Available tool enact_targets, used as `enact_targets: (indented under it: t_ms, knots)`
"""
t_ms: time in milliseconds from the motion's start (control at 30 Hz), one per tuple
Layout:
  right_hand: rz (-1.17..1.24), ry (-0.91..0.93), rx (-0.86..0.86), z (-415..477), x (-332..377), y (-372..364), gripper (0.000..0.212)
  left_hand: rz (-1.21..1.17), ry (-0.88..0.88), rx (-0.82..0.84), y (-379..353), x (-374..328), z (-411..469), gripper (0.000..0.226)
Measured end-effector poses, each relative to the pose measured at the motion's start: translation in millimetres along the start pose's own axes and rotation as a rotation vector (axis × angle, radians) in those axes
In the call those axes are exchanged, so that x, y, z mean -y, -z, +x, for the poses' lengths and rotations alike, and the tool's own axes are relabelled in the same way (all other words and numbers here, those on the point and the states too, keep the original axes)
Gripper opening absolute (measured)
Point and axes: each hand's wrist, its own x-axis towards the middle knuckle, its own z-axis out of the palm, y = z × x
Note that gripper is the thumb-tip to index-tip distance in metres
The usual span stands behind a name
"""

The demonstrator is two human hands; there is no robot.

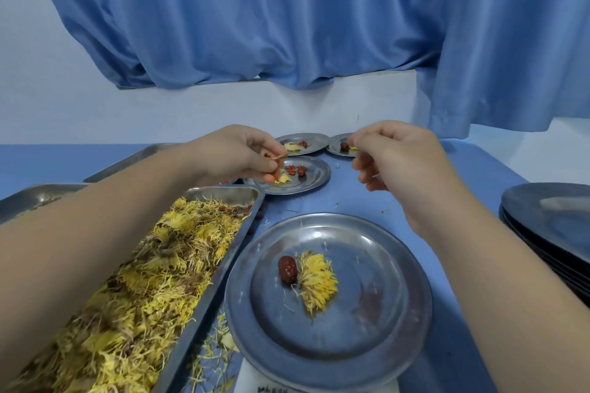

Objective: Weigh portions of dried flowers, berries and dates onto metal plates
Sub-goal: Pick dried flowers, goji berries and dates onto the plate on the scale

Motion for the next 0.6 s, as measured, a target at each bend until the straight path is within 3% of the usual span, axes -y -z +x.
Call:
enact_targets:
  t_ms: [233, 367, 467, 600]
  knots:
    - [0.041, 0.050, -0.038, -2, 15, 11, 0.012, 0.315, -0.092, 0.300, -87, -25, -31, 0.022]
    - [0.024, 0.057, -0.019, -3, 17, 13, 0.012, 0.461, -0.132, 0.337, -107, -32, -34, 0.023]
    - [-0.009, 0.053, -0.007, -1, 19, 15, 0.013, 0.487, -0.159, 0.321, -110, -34, -36, 0.017]
    - [-0.048, 0.060, 0.001, 0, 24, 17, 0.015, 0.488, -0.142, 0.296, -109, -31, -39, 0.026]
